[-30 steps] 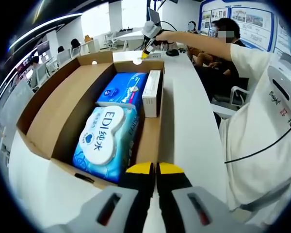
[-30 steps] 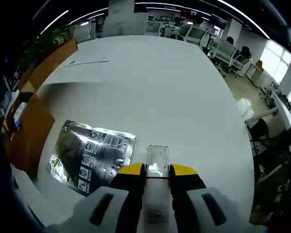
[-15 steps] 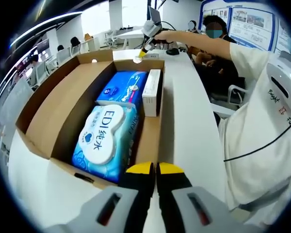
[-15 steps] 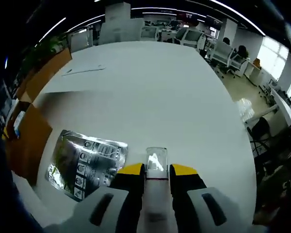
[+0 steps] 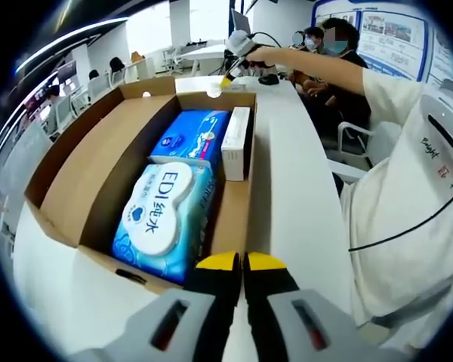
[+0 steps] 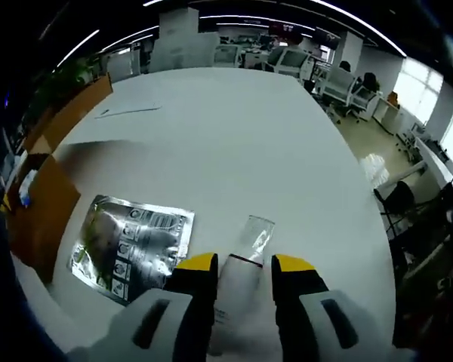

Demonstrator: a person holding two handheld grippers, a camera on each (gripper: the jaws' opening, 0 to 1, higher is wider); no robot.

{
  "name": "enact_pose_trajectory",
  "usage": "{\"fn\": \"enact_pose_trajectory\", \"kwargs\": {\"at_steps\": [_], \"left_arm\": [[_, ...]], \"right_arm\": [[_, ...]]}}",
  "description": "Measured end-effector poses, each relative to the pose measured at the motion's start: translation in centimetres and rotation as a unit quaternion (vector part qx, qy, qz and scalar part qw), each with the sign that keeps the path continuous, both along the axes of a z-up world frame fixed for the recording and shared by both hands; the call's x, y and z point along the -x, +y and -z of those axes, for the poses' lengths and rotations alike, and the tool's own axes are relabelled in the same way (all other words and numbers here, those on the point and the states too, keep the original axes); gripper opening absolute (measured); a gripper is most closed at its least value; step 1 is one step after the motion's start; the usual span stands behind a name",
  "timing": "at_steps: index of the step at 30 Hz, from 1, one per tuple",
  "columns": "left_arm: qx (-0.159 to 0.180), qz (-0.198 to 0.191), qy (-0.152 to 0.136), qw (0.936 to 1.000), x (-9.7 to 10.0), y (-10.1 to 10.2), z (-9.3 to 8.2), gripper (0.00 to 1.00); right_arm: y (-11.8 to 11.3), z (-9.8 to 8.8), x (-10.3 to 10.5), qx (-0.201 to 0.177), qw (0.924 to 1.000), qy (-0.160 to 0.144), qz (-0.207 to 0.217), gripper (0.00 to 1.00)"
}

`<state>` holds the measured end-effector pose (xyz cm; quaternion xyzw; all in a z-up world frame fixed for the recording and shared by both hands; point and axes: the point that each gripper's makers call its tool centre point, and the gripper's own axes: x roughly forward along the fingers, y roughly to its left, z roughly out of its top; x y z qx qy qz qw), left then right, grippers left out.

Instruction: Operate the shoe box by opening the lid, removing the specified soft item, and placing it in the target area until the item is outside and the box remains undamaged.

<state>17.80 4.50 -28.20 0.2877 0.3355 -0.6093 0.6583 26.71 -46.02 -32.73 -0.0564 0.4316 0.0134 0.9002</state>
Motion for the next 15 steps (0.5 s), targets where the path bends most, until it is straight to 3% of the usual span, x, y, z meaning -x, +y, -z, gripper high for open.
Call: {"fn": "enact_pose_trajectory", "kwargs": {"at_steps": [3, 11, 14, 15], "left_arm": [[0.001, 0.000, -0.002, 1.0000, -0.01, 0.04, -0.01, 0.02], [-0.002, 0.000, 0.001, 1.0000, 0.03, 0.10, -0.03, 0.02], [-0.003, 0.000, 0.002, 1.0000, -0.08, 0.16, -0.05, 0.02], [-0.003, 0.000, 0.003, 1.0000, -0.10, 0.17, -0.05, 0.02]], "right_arm": [[-0.18, 0.70, 0.15, 0.004, 1.0000, -0.004, -0.005, 0.21], [-0.32, 0.26, -0.42, 0.009, 0.9998, -0.016, -0.008, 0.21], [-0.10, 0.22, -0.50, 0.021, 0.9994, -0.013, -0.025, 0.23], [0.10, -0.08, -0.55, 0.023, 0.9990, -0.020, -0.033, 0.28]]}}
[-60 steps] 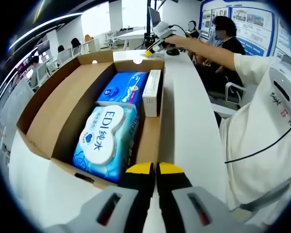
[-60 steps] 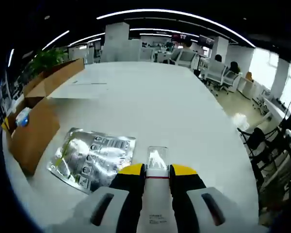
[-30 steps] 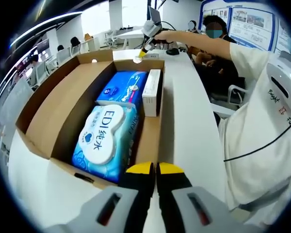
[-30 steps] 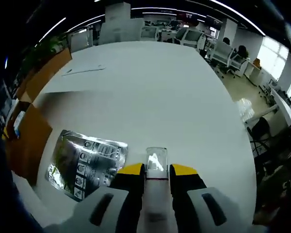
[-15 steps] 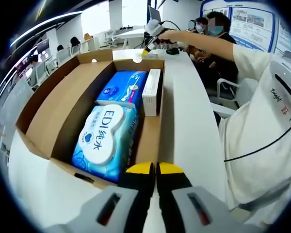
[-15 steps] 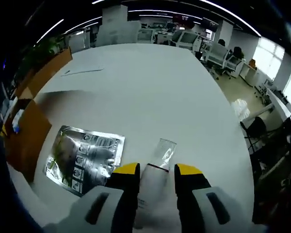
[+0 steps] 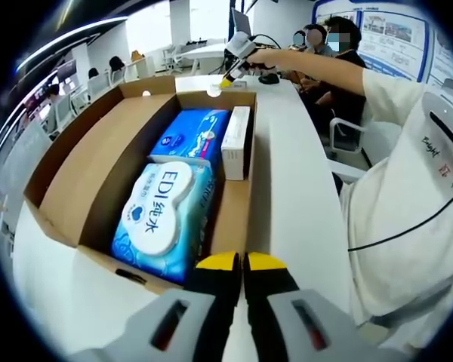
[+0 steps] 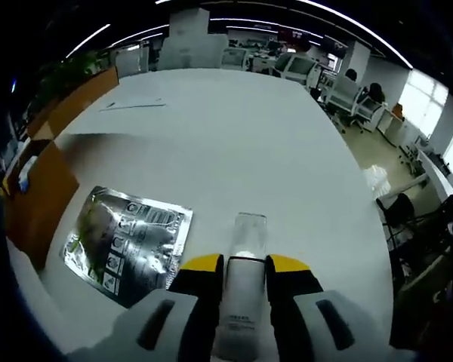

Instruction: Operate the shoe box by opening the lid, removing the specified soft item, and placing it in the target area until the item is outside and the box remains undamaged.

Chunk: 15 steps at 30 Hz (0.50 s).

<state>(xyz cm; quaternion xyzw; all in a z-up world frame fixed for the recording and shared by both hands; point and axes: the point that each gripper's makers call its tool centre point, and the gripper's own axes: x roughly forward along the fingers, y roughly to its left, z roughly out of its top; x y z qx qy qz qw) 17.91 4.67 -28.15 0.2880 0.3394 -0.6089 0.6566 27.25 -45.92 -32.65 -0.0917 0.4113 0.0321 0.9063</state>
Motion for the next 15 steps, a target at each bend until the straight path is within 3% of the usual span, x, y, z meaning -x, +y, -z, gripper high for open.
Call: {"fn": "enact_pose_trajectory", "kwargs": {"at_steps": [3, 9, 11, 15], "left_arm": [[0.002, -0.001, 0.001, 1.0000, 0.0, 0.0, 0.0, 0.02], [0.000, -0.003, 0.003, 1.0000, 0.0, 0.0, 0.0, 0.02], [0.000, -0.003, 0.003, 1.0000, 0.0, 0.0, 0.0, 0.02], [-0.002, -0.004, 0.004, 1.0000, 0.0, -0.1, 0.0, 0.02]], "right_arm": [[0.1, -0.7, 0.2, 0.000, 0.9999, -0.010, -0.002, 0.39], [-1.2, -3.0, 0.1, -0.016, 0.9974, -0.060, 0.037, 0.35], [-0.5, -4.0, 0.2, -0.040, 0.9950, -0.088, 0.026, 0.34], [0.2, -6.7, 0.7, -0.133, 0.9736, -0.179, 0.050, 0.36]]}}
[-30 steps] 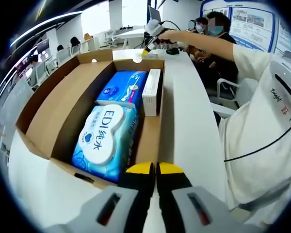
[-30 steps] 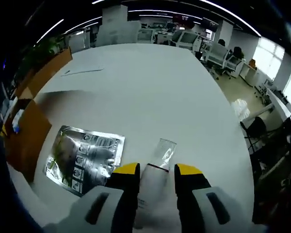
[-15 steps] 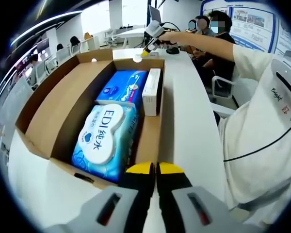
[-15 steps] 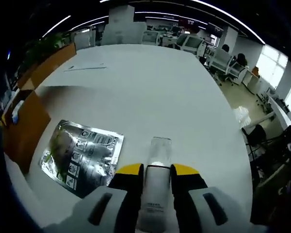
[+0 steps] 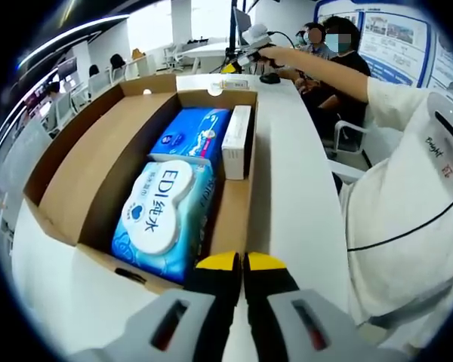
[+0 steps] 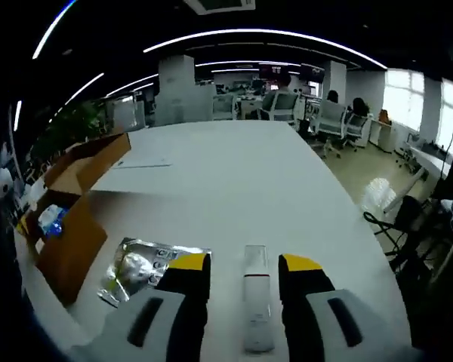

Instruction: Operate the shoe box by opening the lid, removing the specified soft item, and placing it in the target area until the item is outside and the box remains undamaged.

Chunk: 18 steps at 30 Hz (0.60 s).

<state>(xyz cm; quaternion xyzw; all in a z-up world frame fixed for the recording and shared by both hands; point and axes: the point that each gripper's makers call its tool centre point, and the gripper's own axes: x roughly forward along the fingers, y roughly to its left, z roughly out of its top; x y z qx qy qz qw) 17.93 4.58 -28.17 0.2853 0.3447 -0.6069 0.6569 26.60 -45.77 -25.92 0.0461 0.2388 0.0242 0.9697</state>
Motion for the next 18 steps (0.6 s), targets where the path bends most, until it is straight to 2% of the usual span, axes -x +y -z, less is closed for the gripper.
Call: {"fn": "enact_pose_trajectory", "kwargs": {"at_steps": [3, 5, 8, 9, 10, 11, 12, 14, 16, 18], "left_arm": [[0.001, -0.001, 0.000, 1.0000, 0.0, -0.1, 0.0, 0.02], [0.000, -0.001, 0.001, 1.0000, 0.0, -0.1, -0.1, 0.02], [-0.004, 0.000, 0.006, 1.0000, 0.1, -0.2, -0.1, 0.02], [-0.009, -0.001, 0.010, 0.9999, 0.0, -0.3, -0.1, 0.02], [-0.012, -0.001, 0.011, 0.9999, 0.0, -0.3, -0.1, 0.02], [-0.016, -0.002, 0.013, 0.9998, 0.0, -0.3, 0.0, 0.02], [-0.020, -0.003, 0.016, 0.9997, 0.0, -0.3, 0.0, 0.02], [-0.020, -0.003, 0.020, 0.9996, 0.0, -0.2, 0.0, 0.02], [-0.017, -0.001, 0.019, 0.9997, 0.0, -0.2, 0.1, 0.02], [-0.016, -0.001, 0.017, 0.9997, 0.1, -0.2, 0.1, 0.02]], "right_arm": [[-0.1, -1.0, 0.7, -0.039, 0.9983, -0.040, 0.017, 0.38], [0.0, -1.2, 1.1, -0.058, 0.9968, -0.049, 0.026, 0.38], [0.6, -1.3, 1.6, -0.096, 0.9930, -0.060, 0.033, 0.28], [1.3, -2.0, 1.6, -0.100, 0.9914, -0.084, 0.013, 0.26], [1.6, -2.4, 1.7, -0.110, 0.9897, -0.091, 0.014, 0.25], [1.9, -3.0, 1.7, -0.135, 0.9852, -0.104, 0.021, 0.26], [2.9, -3.6, 1.9, -0.144, 0.9820, -0.122, 0.001, 0.27], [4.3, -4.0, 2.3, -0.144, 0.9798, -0.137, -0.023, 0.28], [5.8, -3.4, 2.7, -0.126, 0.9834, -0.123, -0.044, 0.28], [6.5, -4.4, 2.9, -0.095, 0.9819, -0.156, -0.052, 0.22]]}}
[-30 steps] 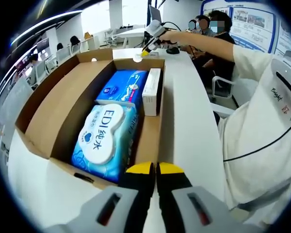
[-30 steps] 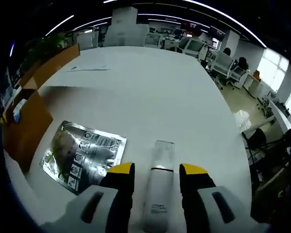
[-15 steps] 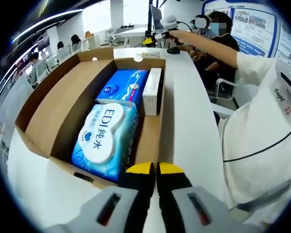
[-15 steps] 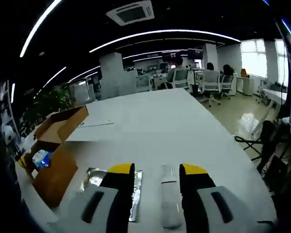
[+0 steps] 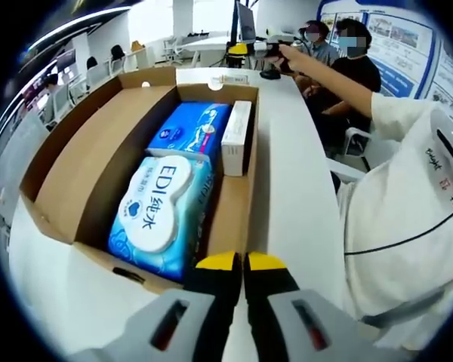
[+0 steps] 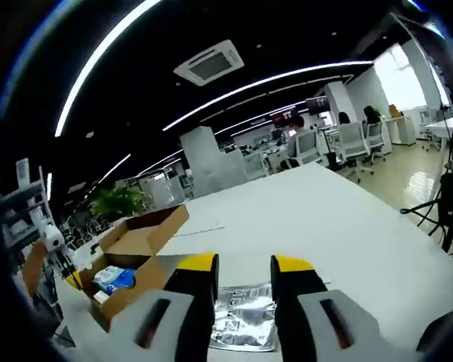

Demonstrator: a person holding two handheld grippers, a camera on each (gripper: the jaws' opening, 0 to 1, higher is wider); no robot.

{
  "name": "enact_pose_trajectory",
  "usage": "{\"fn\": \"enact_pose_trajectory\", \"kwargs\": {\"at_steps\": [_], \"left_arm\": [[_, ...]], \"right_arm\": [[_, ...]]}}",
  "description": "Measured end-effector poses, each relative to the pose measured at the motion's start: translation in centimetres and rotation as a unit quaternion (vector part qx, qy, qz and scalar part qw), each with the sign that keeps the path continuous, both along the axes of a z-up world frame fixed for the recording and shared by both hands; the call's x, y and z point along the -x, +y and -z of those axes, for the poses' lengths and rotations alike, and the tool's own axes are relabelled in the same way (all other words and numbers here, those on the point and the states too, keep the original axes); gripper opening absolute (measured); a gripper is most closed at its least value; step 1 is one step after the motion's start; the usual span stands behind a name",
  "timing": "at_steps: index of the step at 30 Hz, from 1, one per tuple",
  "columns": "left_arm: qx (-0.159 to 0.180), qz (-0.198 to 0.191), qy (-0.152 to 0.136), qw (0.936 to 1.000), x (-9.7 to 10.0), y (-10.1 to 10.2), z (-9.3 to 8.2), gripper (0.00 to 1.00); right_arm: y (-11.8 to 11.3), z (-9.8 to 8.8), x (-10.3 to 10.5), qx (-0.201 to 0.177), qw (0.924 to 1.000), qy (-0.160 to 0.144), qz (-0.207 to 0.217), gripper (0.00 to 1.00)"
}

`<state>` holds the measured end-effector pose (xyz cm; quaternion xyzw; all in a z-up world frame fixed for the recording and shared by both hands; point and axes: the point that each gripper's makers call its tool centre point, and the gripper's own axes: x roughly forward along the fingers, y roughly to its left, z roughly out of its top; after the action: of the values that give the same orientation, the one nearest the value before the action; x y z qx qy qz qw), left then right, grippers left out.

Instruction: Operate the shoe box by opening the lid, removing the specified soft item, and placing it in the target area until the item is outside and the box remains undamaged.

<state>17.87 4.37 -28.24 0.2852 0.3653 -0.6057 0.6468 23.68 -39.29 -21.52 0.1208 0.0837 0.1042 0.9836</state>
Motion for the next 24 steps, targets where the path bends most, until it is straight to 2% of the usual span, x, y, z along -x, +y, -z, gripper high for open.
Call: {"fn": "enact_pose_trajectory", "kwargs": {"at_steps": [2, 5, 7, 9, 10, 11, 13, 15, 19, 24], "left_arm": [[0.000, -0.001, -0.001, 1.0000, 0.0, 0.0, 0.0, 0.03], [0.002, -0.003, -0.003, 1.0000, -0.1, 0.0, 0.0, 0.03], [0.003, -0.002, -0.005, 1.0000, -0.1, 0.0, 0.0, 0.02], [0.003, -0.002, -0.004, 1.0000, -0.2, 0.0, 0.0, 0.02], [0.003, -0.002, -0.003, 1.0000, -0.1, 0.1, 0.0, 0.02], [0.002, -0.002, -0.003, 1.0000, -0.1, 0.1, 0.1, 0.02], [0.000, -0.003, -0.002, 1.0000, -0.1, 0.1, 0.1, 0.02], [0.002, -0.001, -0.003, 1.0000, -0.1, 0.1, 0.1, 0.02], [0.003, -0.002, -0.003, 1.0000, -0.1, 0.1, 0.1, 0.02], [0.006, -0.002, -0.004, 1.0000, -0.1, 0.1, 0.1, 0.02]], "right_arm": [[-0.1, -0.3, 0.2, 0.014, 0.9998, -0.004, 0.013, 0.18], [1.0, -0.9, 0.3, 0.012, 0.9998, -0.005, -0.013, 0.24], [2.1, -1.3, 0.5, 0.027, 0.9987, -0.015, -0.040, 0.26], [3.8, -1.6, 1.3, 0.045, 0.9968, -0.017, -0.064, 0.20], [4.3, -1.7, 1.6, 0.043, 0.9968, -0.016, -0.065, 0.15], [4.5, -2.1, 1.6, 0.037, 0.9956, -0.019, -0.084, 0.14], [6.1, -3.3, 2.4, 0.009, 0.9926, -0.039, -0.114, 0.18], [7.0, -3.6, 2.7, -0.005, 0.9909, -0.036, -0.130, 0.20], [8.9, -4.2, 3.4, 0.009, 0.9877, -0.050, -0.148, 0.29], [10.6, -4.3, 3.9, 0.040, 0.9815, -0.053, -0.179, 0.29]]}}
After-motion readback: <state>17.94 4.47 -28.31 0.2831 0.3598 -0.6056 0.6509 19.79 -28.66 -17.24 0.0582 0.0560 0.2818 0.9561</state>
